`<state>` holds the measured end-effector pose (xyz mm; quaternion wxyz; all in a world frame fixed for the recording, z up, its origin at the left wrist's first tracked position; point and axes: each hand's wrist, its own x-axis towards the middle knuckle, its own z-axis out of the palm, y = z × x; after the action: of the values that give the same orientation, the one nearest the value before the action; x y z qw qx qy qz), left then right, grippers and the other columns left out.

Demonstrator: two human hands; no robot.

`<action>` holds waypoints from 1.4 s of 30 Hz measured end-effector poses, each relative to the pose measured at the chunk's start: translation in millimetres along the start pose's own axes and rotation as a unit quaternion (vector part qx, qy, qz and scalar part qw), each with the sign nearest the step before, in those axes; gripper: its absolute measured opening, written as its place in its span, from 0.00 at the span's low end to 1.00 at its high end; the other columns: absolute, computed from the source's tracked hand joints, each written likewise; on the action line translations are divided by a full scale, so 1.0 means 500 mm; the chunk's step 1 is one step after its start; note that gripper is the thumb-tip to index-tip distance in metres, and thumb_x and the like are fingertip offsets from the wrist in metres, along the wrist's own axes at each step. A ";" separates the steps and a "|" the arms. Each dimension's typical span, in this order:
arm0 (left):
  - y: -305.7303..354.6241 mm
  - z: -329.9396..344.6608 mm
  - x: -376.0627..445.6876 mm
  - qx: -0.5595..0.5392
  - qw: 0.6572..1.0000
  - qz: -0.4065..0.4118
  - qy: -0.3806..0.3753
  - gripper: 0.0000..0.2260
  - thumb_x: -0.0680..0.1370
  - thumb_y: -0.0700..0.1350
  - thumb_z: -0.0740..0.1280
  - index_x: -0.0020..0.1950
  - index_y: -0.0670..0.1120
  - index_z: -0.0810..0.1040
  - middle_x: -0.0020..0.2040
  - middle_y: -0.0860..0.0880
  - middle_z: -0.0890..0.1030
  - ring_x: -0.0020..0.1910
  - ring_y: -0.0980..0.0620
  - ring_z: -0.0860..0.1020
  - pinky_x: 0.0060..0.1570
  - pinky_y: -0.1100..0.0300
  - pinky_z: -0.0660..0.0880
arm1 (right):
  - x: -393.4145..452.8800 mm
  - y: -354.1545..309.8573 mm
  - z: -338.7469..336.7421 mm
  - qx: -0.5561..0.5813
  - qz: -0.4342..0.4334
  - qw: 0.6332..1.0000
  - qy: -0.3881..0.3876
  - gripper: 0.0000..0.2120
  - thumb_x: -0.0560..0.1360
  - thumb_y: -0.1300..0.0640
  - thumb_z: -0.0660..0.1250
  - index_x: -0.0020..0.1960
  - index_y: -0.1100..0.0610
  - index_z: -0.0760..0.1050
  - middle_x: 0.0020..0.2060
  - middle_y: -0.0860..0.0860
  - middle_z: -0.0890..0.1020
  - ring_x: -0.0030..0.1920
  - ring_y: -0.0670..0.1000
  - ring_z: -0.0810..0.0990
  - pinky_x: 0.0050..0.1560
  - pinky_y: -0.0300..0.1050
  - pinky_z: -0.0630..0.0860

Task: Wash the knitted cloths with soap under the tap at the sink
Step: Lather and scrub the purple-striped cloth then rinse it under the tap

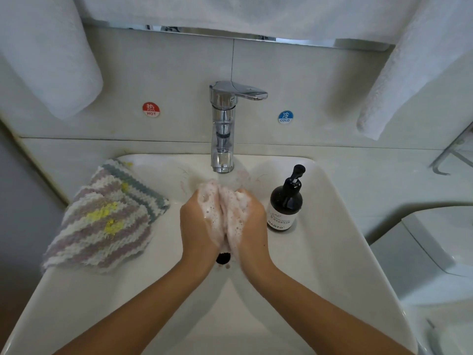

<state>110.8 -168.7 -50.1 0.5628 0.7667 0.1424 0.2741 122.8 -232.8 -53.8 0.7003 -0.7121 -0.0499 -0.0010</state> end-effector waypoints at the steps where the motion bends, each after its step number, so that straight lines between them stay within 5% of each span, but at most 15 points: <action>1: -0.008 -0.002 0.012 0.027 1.000 0.001 -0.003 0.16 0.81 0.39 0.58 0.34 0.42 0.64 0.26 0.54 0.67 0.24 0.59 0.67 0.24 0.69 0.64 | -0.005 0.000 0.003 0.011 0.020 1.000 -0.015 0.12 0.78 0.57 0.65 0.36 0.53 0.69 0.30 0.49 0.71 0.36 0.51 0.71 0.39 0.50 0.72; 5: -0.017 -0.006 0.006 0.073 0.997 0.003 -0.031 0.16 0.76 0.33 0.64 0.30 0.43 0.67 0.26 0.52 0.67 0.26 0.59 0.66 0.25 0.70 0.64 | 0.009 -0.014 -0.002 -0.011 0.007 1.000 0.002 0.17 0.78 0.69 0.62 0.35 0.51 0.69 0.30 0.44 0.71 0.29 0.41 0.72 0.34 0.33 0.70; 9: 0.006 0.003 -0.039 0.014 0.997 -0.016 -0.072 0.20 0.78 0.33 0.65 0.29 0.49 0.69 0.27 0.53 0.71 0.27 0.59 0.70 0.30 0.64 0.69 | 0.025 -0.018 -0.012 0.020 0.020 0.997 0.070 0.20 0.77 0.62 0.60 0.29 0.47 0.63 0.26 0.43 0.67 0.29 0.46 0.65 0.32 0.45 0.65; 11: 0.003 0.006 -0.016 0.030 0.998 0.015 -0.045 0.20 0.77 0.31 0.65 0.29 0.49 0.68 0.26 0.54 0.70 0.24 0.60 0.72 0.27 0.69 0.69 | 0.003 -0.017 -0.009 -0.010 0.035 0.999 0.040 0.18 0.77 0.58 0.60 0.29 0.49 0.64 0.26 0.45 0.68 0.30 0.47 0.66 0.32 0.44 0.66; 13: -0.005 0.004 0.011 0.046 0.998 0.014 -0.034 0.20 0.76 0.31 0.66 0.29 0.49 0.67 0.26 0.55 0.69 0.23 0.59 0.69 0.26 0.71 0.69 | -0.018 -0.016 0.000 -0.042 0.025 0.999 0.014 0.19 0.80 0.64 0.61 0.31 0.52 0.66 0.28 0.47 0.69 0.31 0.46 0.69 0.34 0.42 0.68; 20: 0.008 0.009 -0.042 -0.041 0.995 -0.049 -0.080 0.18 0.78 0.29 0.61 0.34 0.50 0.70 0.32 0.52 0.72 0.35 0.56 0.74 0.33 0.71 0.71 | 0.018 -0.025 -0.009 -0.009 0.074 0.997 0.027 0.19 0.81 0.59 0.59 0.31 0.52 0.61 0.27 0.48 0.66 0.29 0.47 0.65 0.30 0.40 0.64; 25: 0.002 0.004 -0.002 -0.028 0.998 -0.051 -0.017 0.19 0.77 0.31 0.64 0.30 0.46 0.67 0.27 0.53 0.68 0.25 0.59 0.68 0.25 0.72 0.67 | -0.019 -0.030 -0.004 -0.010 0.037 0.999 -0.006 0.18 0.80 0.67 0.59 0.36 0.49 0.68 0.31 0.43 0.72 0.34 0.41 0.75 0.35 0.37 0.72; 29: 0.018 0.019 -0.047 -0.081 0.992 -0.086 -0.040 0.17 0.80 0.32 0.60 0.32 0.46 0.69 0.32 0.45 0.72 0.35 0.49 0.73 0.36 0.54 0.75 | 0.037 -0.023 -0.005 0.027 0.085 0.995 0.054 0.18 0.79 0.61 0.60 0.32 0.52 0.59 0.26 0.47 0.62 0.27 0.46 0.62 0.28 0.42 0.60; 32: 0.010 0.015 -0.007 -0.087 0.994 -0.073 -0.006 0.18 0.79 0.34 0.62 0.31 0.46 0.68 0.28 0.53 0.70 0.27 0.61 0.70 0.28 0.72 0.67 | -0.002 -0.026 -0.003 -0.044 0.052 0.997 0.025 0.18 0.80 0.63 0.60 0.32 0.54 0.65 0.26 0.45 0.67 0.29 0.45 0.67 0.31 0.41 0.66; 36: -0.009 0.008 -0.013 -0.060 0.996 -0.073 -0.003 0.19 0.79 0.32 0.62 0.32 0.49 0.66 0.29 0.54 0.69 0.28 0.62 0.67 0.27 0.73 0.67 | 0.006 -0.039 0.002 -0.025 0.064 0.998 -0.004 0.14 0.81 0.60 0.58 0.38 0.58 0.74 0.31 0.48 0.69 0.30 0.58 0.68 0.33 0.45 0.67; 39: -0.010 0.017 -0.040 -0.077 0.994 -0.069 -0.026 0.17 0.80 0.35 0.62 0.33 0.49 0.69 0.27 0.55 0.72 0.27 0.61 0.72 0.28 0.66 0.71 | 0.034 -0.039 0.003 -0.004 0.070 0.996 0.052 0.16 0.73 0.50 0.58 0.29 0.50 0.59 0.27 0.50 0.64 0.32 0.53 0.62 0.34 0.49 0.62; 42: -0.012 0.018 -0.010 -0.083 0.993 -0.087 -0.011 0.16 0.79 0.34 0.63 0.33 0.46 0.69 0.28 0.54 0.71 0.27 0.64 0.72 0.28 0.69 0.69 | 0.001 -0.027 -0.001 -0.022 0.063 0.998 0.022 0.16 0.79 0.56 0.60 0.32 0.52 0.66 0.28 0.48 0.70 0.32 0.49 0.70 0.35 0.45 0.69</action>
<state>112.7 -176.5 -58.8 0.6480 0.7049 0.1792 0.2262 122.1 -233.2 -40.3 0.6842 -0.7287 0.0103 0.0266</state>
